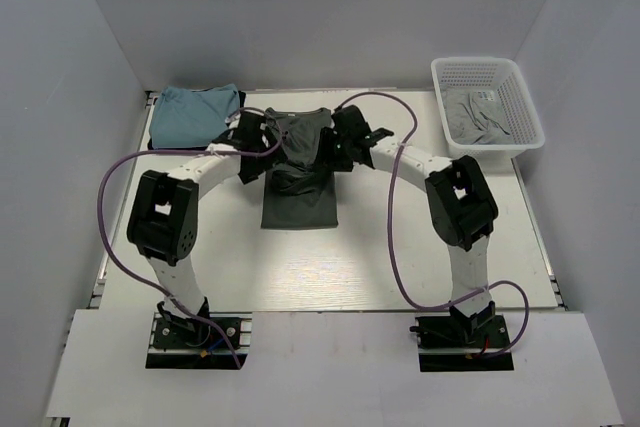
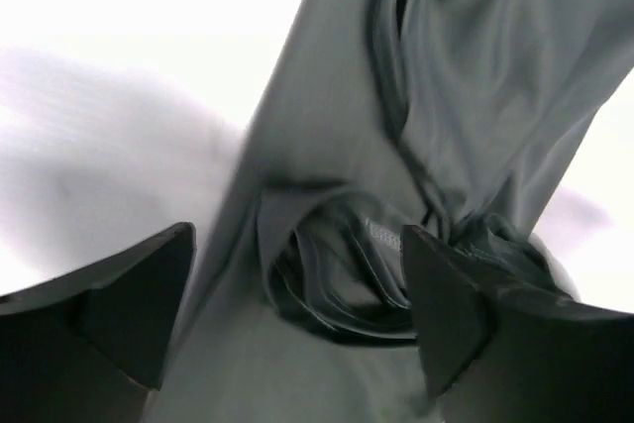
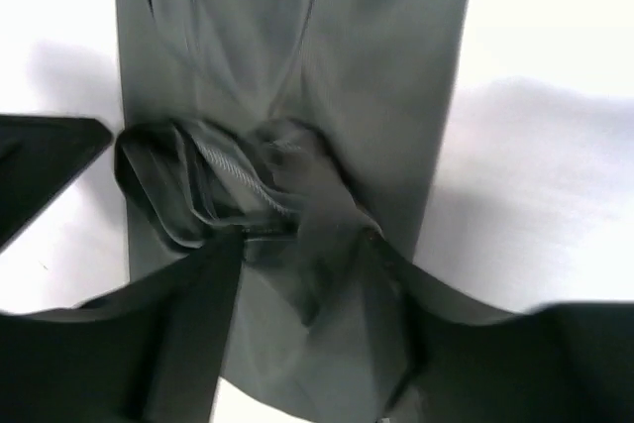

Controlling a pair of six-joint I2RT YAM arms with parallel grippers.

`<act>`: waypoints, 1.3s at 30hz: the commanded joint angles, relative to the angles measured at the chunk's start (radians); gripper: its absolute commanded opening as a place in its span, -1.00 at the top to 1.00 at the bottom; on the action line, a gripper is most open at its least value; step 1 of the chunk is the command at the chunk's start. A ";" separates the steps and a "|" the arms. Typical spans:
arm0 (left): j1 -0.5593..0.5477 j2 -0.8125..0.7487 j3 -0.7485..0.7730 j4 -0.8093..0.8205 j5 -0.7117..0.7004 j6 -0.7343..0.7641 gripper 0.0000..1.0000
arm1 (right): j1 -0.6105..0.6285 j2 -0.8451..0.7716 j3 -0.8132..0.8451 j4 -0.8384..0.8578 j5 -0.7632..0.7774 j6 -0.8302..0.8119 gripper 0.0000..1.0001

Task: Fold and stack the t-shirts
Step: Fold the folded rectangular tshirt in 1/3 of the way, then grab one side of the 2/3 rectangular tshirt with both arms

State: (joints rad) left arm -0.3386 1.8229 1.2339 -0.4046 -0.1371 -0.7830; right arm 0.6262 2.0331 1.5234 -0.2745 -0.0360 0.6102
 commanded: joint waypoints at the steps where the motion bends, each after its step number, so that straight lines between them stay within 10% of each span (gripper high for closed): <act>1: 0.044 -0.011 0.137 -0.052 0.004 0.014 -0.99 | -0.043 0.012 0.127 -0.040 0.013 0.002 -0.18; 8: 0.053 -0.130 0.064 -0.054 0.054 0.047 -0.99 | -0.030 -0.155 -0.075 0.110 -0.111 -0.119 -0.81; 25: 0.062 -0.918 -0.571 -0.092 -0.137 -0.125 -0.99 | 0.179 -0.041 -0.080 0.039 -0.269 -0.575 -0.81; 39: 0.062 -0.832 -0.541 -0.112 -0.134 -0.088 -0.99 | 0.250 -0.059 -0.244 0.342 0.238 -0.863 -0.81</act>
State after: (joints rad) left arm -0.2779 0.9955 0.6628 -0.5194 -0.2726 -0.8848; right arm 0.8577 1.9953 1.2865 -0.0410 0.0895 -0.1654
